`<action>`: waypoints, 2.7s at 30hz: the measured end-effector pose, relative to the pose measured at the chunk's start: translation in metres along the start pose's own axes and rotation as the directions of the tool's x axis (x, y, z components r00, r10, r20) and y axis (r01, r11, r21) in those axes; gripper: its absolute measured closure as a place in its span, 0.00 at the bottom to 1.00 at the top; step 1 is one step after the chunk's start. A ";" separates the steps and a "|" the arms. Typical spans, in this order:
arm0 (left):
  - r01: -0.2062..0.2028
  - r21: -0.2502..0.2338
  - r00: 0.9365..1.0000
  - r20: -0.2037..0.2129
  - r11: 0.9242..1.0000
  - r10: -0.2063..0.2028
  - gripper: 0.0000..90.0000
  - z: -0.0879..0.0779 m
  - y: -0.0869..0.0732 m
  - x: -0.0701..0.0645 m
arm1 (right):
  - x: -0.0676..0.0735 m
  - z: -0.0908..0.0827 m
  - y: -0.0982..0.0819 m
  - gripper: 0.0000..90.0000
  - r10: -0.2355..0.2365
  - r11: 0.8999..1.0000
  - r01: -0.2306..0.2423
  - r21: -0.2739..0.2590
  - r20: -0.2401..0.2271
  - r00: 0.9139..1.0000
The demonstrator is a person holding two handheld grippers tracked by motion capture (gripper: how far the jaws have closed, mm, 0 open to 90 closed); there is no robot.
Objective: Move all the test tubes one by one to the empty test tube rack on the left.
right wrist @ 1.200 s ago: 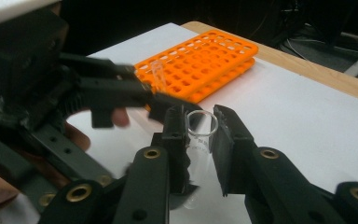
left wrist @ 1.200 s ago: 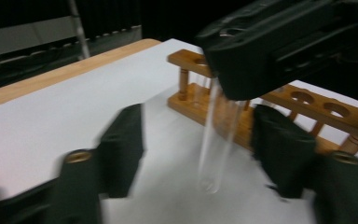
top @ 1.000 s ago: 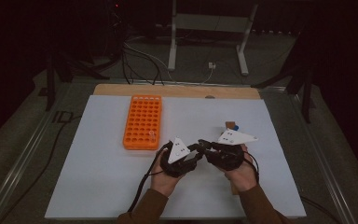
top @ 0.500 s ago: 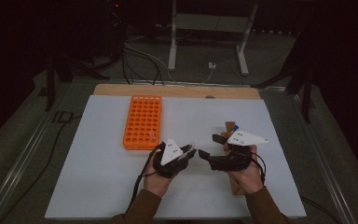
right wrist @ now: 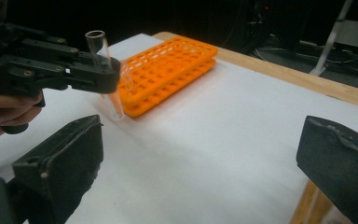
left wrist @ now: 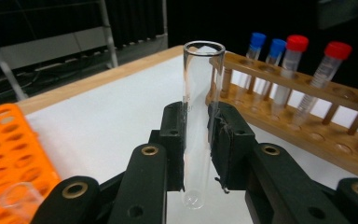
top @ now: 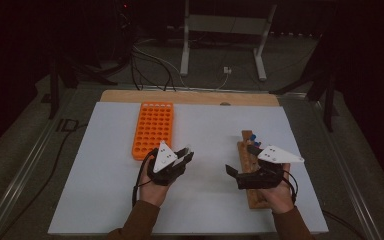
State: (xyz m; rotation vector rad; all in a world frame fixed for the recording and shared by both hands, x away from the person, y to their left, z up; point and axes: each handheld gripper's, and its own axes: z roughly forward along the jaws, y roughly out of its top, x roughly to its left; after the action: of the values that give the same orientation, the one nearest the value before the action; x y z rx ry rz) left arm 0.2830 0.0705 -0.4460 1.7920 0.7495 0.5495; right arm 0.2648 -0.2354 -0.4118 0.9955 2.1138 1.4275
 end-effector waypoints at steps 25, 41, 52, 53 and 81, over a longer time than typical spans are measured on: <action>0.085 -0.040 0.978 -0.188 0.996 -0.091 0.84 -0.024 -0.016 0.054 | -0.021 -0.023 -0.006 0.00 0.060 0.996 -0.055 -0.064 0.075 0.995; 0.111 -0.027 0.953 -0.280 0.993 -0.114 0.84 -0.011 -0.034 0.071 | -0.021 -0.025 -0.005 0.00 0.060 0.996 -0.055 -0.071 0.072 0.996; 0.115 0.005 0.948 -0.299 0.993 -0.109 0.84 0.001 -0.043 0.071 | -0.022 -0.028 -0.005 0.00 0.061 0.995 -0.055 -0.084 0.068 0.996; 0.121 0.003 0.948 -0.296 0.993 -0.115 0.84 0.002 -0.044 0.072 | -0.022 -0.027 -0.005 0.00 0.061 0.995 -0.055 -0.084 0.066 0.996; 0.148 0.162 0.955 -0.279 0.976 -0.099 0.84 0.013 -0.058 0.073 | -0.022 -0.026 -0.007 0.00 0.055 0.996 -0.051 -0.071 0.062 0.997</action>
State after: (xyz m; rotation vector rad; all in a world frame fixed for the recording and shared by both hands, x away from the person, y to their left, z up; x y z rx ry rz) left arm 0.3296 0.1282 -0.5038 1.8418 1.1233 0.6665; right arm 0.2598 -0.2693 -0.4088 1.0631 1.9920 1.4641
